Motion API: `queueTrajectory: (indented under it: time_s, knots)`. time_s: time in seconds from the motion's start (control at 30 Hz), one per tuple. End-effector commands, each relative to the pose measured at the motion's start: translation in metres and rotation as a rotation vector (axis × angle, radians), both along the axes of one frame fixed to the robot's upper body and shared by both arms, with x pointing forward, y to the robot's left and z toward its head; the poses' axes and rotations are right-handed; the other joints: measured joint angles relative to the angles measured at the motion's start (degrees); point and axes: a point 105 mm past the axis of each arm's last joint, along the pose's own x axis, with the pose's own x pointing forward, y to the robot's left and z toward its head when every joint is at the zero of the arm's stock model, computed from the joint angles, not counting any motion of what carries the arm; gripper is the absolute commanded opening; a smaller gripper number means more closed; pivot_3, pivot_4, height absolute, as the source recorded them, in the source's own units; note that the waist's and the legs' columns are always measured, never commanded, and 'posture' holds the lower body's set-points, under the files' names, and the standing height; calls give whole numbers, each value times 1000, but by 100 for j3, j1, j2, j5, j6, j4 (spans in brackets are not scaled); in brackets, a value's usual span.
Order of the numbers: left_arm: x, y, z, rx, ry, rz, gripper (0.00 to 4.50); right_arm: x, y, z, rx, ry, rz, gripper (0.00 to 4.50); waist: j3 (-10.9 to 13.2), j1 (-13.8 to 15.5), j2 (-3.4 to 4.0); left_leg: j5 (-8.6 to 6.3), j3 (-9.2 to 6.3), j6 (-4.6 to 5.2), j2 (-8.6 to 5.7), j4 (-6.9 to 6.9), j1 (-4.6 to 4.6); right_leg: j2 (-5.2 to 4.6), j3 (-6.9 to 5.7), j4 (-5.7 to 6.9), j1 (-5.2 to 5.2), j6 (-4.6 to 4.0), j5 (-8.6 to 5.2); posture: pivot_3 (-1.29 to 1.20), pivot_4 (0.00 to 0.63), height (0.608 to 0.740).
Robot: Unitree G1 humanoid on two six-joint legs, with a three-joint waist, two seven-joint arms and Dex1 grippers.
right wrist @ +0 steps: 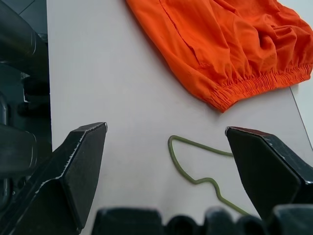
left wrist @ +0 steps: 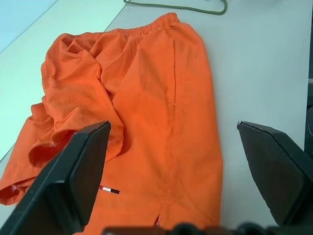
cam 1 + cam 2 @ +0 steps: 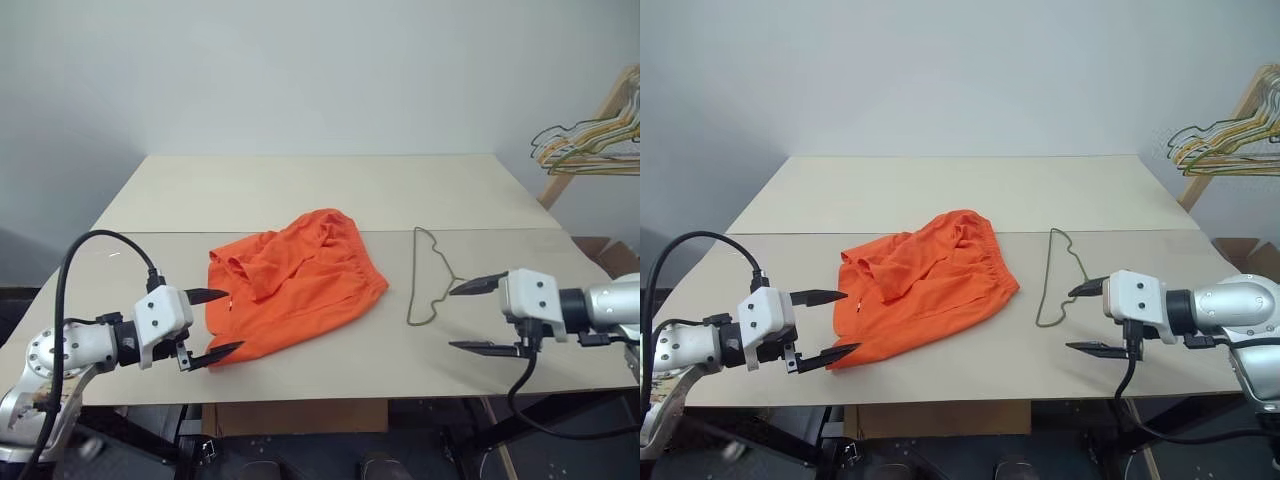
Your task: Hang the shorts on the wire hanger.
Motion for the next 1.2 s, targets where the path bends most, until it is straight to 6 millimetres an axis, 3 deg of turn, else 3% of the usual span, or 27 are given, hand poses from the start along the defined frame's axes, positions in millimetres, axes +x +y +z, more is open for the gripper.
queueTrajectory:
  time_s: [0.03, 0.53, 0.73, 0.93, 1.2]
  knots:
    - [-3, -4, 14, -24, -42, -29, 4500, 3, 2, 13, -10, -57, 20, 4487, 0, 3, 0, 0, 0, 0, 0, 0, 0, 0, 0, 0, 0, 0, 0, 55, 0, 740]
    - [-5, -9, 8, 14, -39, -42, 4500, 12, 8, 17, 23, -95, -4, 4487, 0, 31, 0, 0, 1, 0, 0, 0, 0, 0, 0, 0, -1, 0, 0, 38, 0, 740]
    - [-9, -10, 5, 23, -15, -56, 4500, 26, 17, 19, 42, -162, -30, 4487, 0, 15, 0, 0, 2, 0, 1, 0, 0, 1, 1, 0, -2, 0, 0, 13, 0, 740]
    - [-13, -10, -1, 52, 35, -87, 4500, 49, 36, 10, -14, -305, 2, 4487, 0, -45, 1, 0, 4, 0, 2, 0, 0, 2, 1, 1, -4, -1, 0, 2, 0, 740]
    - [-12, -11, -11, 80, 65, -101, 4500, 85, 61, -24, -175, -426, 109, 4487, 1, -91, 1, 0, 7, 0, 2, -1, 0, 2, 4, 1, -7, -3, 1, -4, 0, 740]
